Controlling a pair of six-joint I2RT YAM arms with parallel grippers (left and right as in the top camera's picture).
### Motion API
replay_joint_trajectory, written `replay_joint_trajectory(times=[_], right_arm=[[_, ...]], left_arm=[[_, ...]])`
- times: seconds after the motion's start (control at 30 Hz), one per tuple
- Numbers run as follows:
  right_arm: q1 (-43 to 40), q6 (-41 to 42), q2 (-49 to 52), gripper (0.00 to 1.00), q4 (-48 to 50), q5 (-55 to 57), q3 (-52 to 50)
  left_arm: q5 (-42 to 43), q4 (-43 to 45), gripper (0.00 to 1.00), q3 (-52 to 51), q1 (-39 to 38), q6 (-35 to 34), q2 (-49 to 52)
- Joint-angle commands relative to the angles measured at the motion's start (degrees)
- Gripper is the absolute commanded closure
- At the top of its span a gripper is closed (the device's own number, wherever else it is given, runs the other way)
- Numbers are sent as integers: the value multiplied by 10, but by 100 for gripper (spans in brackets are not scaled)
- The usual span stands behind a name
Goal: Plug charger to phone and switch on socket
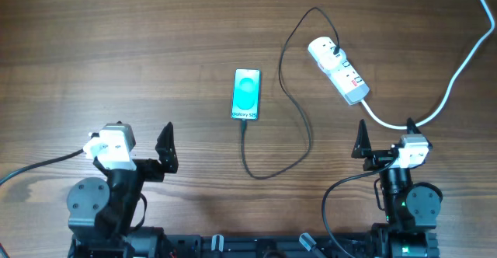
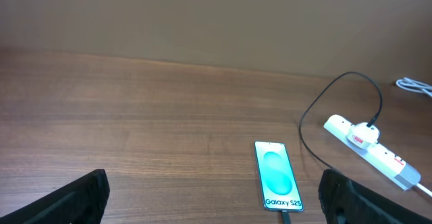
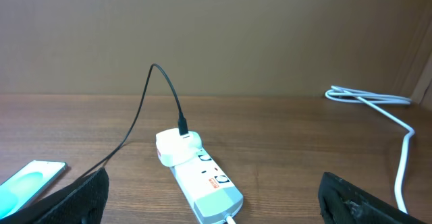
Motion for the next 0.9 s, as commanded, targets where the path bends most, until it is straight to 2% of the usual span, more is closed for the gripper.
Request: replay_joint_trajectory(times=[0.0,0.43,0.7,0.87], right_arm=[[-3,-10,-8,0,1,7,-2],[-3,-10,-7,0,1,7,-2],[-3,-10,-7,0,1,7,-2],[-3,-10,-7,0,1,7,-2]], left_arm=[[12,-1,0,-25,16,3,-20],[10,1,0,-141,35,3,-151],[10,88,0,-201,47,5,-177],[10,182,0,-241,47,5,-177]])
